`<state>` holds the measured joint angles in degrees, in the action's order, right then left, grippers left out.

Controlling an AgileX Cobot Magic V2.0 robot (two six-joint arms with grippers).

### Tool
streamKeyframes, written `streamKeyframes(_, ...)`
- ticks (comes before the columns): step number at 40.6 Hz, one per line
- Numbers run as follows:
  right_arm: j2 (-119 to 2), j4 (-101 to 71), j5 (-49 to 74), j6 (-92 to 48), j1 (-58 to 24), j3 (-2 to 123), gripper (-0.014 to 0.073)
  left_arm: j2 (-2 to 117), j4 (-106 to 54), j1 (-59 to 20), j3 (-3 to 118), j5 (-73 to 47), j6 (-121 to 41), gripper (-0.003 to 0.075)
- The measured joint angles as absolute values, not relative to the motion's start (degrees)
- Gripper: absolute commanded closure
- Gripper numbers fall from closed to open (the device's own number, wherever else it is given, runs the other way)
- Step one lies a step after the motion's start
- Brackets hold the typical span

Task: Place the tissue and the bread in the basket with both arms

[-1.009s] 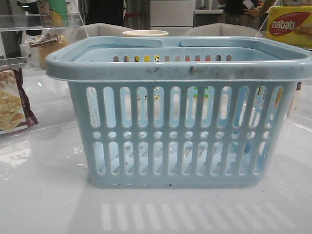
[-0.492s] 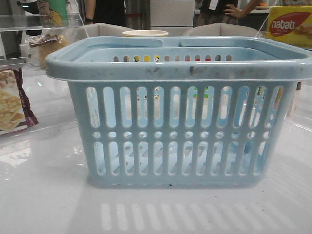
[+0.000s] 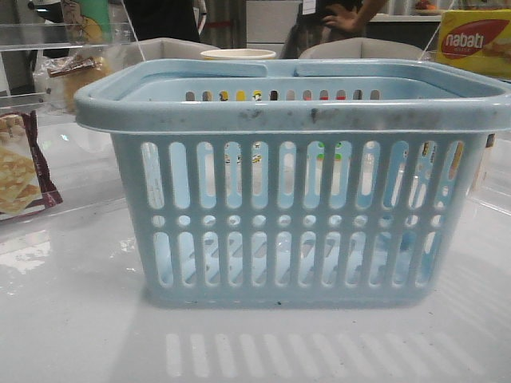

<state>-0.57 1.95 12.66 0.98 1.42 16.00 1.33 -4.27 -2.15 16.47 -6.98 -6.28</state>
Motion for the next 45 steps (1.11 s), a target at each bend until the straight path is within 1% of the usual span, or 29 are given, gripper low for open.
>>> streamKeyframes(5, -5.3, 2.0, 17.1, 1.0, 1.4, 24.0, 0.0536, 6.5, -4.3, -2.2, 24.4, -12.0, -6.3, 0.0629)
streamKeyframes(10, -11.6, 2.0, 23.6, 1.0, 1.4, 31.4, 0.0536, 13.6, -4.3, -2.2, 32.9, -19.8, -6.3, 0.0629)
streamKeyframes(17, -21.2, 2.0, 33.9, 1.0, 1.4, 39.7, 0.0536, 22.4, -4.3, -2.2, 40.8, -29.5, -6.3, 0.0629)
streamKeyframes(20, -25.0, 2.0, 37.6, 1.0, 1.4, 41.4, 0.0536, 25.3, -4.3, -2.2, 41.9, -32.5, -6.3, 0.0629)
streamKeyframes(27, -32.3, 2.0, 42.2, 1.0, 1.4, 41.7, 0.0536, 31.2, -4.3, -2.2, 42.1, -38.9, -6.3, 0.0629)
streamKeyframes(37, -40.4, 2.0, 44.4, 1.0, 1.4, 41.7, 0.0534, 37.7, -4.3, -2.2, 42.1, -40.3, -6.3, 0.0619)
streamKeyframes(39, -41.8, 2.0, 44.5, 1.0, 1.4, 41.7, 0.0517, 38.8, -4.3, -2.2, 42.0, -40.3, -6.3, 0.0588)
streamKeyframes(41, -43.0, 2.0, 44.6, 1.0, 1.4, 41.7, 0.0443, 39.6, -4.3, -2.2, 41.8, -40.3, -6.3, 0.0522)
streamKeyframes(42, -43.5, 2.0, 44.6, 1.0, 1.4, 41.7, 0.0416, 39.9, -4.3, -2.2, 41.8, -40.3, -6.3, 0.0482)
streamKeyframes(44, -44.6, 2.0, 44.6, 1.0, 1.4, 41.7, 0.0286, 40.6, -4.3, -2.2, 41.8, -40.3, -6.3, 0.0371)
streamKeyframes(45, -45.1, 2.0, 44.6, 1.0, 1.4, 41.7, 0.0236, 40.7, -4.3, -2.2, 41.8, -40.3, -6.3, 0.0302)
